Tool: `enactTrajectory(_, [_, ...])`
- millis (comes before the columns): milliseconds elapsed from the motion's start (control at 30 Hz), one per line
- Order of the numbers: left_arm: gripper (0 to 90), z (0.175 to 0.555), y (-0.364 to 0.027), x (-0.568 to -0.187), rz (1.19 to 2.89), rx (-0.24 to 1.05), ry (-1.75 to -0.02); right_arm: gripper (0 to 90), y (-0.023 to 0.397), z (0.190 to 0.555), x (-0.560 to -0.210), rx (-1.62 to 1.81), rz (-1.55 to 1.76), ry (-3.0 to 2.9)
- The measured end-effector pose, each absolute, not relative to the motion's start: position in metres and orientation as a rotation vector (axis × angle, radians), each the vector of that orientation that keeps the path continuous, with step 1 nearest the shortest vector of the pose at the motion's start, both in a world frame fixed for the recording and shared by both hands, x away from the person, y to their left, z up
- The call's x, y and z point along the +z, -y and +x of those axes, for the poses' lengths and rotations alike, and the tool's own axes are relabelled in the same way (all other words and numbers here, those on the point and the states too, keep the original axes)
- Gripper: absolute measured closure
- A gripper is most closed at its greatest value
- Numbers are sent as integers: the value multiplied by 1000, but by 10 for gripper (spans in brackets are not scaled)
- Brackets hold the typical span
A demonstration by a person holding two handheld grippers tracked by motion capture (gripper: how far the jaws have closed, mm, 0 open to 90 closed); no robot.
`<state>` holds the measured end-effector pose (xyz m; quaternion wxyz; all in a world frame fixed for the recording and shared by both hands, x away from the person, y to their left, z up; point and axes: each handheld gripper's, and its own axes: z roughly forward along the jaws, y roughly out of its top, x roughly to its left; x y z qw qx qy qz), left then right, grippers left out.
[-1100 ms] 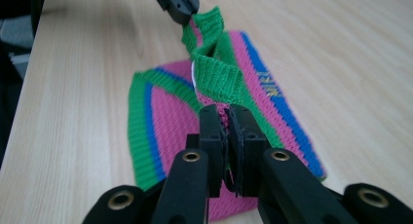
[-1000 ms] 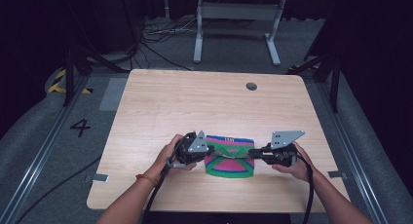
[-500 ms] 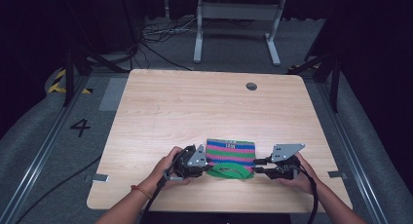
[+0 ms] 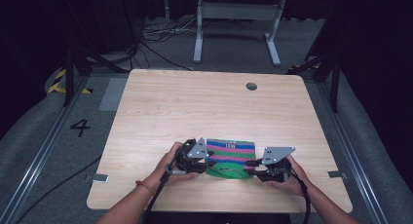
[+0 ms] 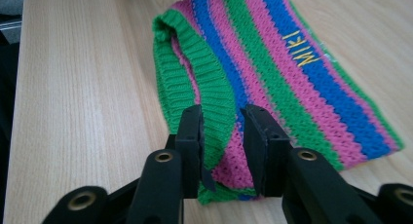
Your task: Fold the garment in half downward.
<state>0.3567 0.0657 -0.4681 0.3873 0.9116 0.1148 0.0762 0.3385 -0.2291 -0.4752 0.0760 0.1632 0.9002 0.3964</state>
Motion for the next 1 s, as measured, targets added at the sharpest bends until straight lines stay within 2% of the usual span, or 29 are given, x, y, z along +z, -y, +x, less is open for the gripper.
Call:
enactTrajectory(167, [702, 354, -54, -487, 2391, 146, -258, 737, 229, 337, -489, 1139, 502, -2726])
enactTrajectory(300, [711, 358, -56, -494, 2344, 90, -299, 741, 231, 338, -493, 1159, 512, -2717])
enactTrajectory(800, [715, 370, -59, -497, 2318, 140, -341, 744, 230, 354, -497, 1170, 552, -2653])
enactTrajectory(867, [710, 370, -59, -495, 2326, 146, -339, 735, 229, 354, -496, 1163, 562, -2653])
enactTrajectory(1000, [652, 367, -61, -487, 2336, 176, -349, 660, 230, 353, -492, 1144, 568, -2652])
